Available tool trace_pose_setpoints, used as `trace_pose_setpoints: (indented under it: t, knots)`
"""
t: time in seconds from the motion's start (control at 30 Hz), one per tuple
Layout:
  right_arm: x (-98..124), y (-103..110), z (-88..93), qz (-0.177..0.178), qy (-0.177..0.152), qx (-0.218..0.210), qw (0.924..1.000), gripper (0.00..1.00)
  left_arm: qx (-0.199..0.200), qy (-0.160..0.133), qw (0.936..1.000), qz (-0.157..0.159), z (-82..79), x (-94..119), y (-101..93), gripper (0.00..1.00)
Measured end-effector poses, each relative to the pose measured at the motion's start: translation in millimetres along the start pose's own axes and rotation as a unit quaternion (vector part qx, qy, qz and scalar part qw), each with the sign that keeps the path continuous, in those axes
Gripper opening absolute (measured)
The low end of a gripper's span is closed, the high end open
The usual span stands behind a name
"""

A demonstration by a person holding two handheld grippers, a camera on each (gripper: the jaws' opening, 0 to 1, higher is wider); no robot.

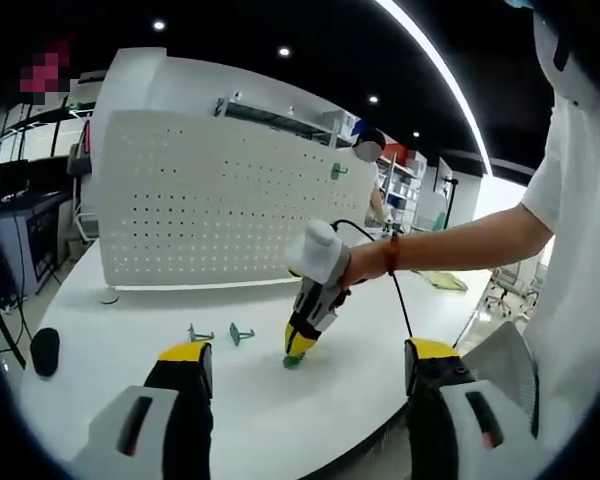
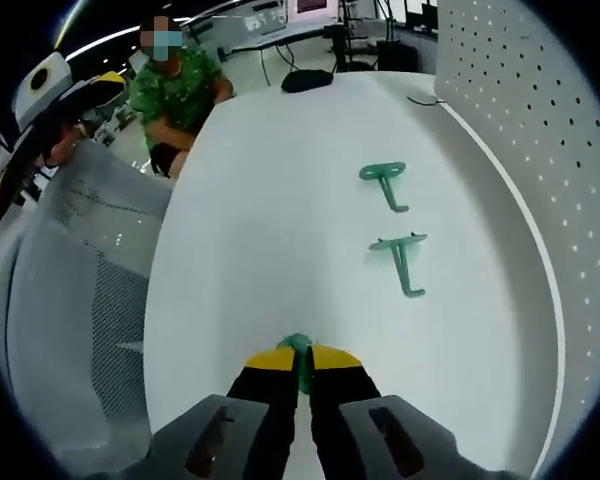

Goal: Insert the hook assembly into the mounting plate slot until the hook locks in place.

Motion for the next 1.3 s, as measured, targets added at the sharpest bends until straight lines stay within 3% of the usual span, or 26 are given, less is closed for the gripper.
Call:
trace_pose_setpoints:
  t: [0.23,0.57,0.73,1.1,1.3]
  knots:
    - [16.2,-4.4,-5.0,0.026,-0.039,-0.048,0.9977,0.02,-0.004,-0.004,0.9999,0.01,-2.8,-4.3,-5.3,0.81]
    - [41.0,-8.5,-11.6,0.069,-0.088,-0.099,0.9887,0.01,-0.013,-0.012,0.9994,0.031,-9.9,-6.4,-14.1,0.81]
    - [57.3,-13.0,-23.3,0.101,-0.149,-0.141,0.9735,0.01,-0.016,-0.014,0.999,0.039,-12.7,-5.7,-15.0,0.8]
    - [84.9,-16.7,-23.7,0.177,-0.184,-0.17,0.9518,0.01,-0.025,-0.021,0.9979,0.055,-19.0,0.7,-24.4,0.8]
    - [105.3,-23.2,-25.9,0.227,-0.22,-0.19,0.9295,0.01,-0.03,-0.03,0.9973,0.06,-24.1,6.0,-29.7,0.8]
Point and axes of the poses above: the point that each gripper's makers call its tool centre point, and the gripper's own axes: x roughly backward along the fingers, y roughly to its left, z roughly out of its underside, the point moved 2 cm from there along x, roughly backward along the fingers, and after that the axes turned 7 degrees about z, right-handed, at the moved point
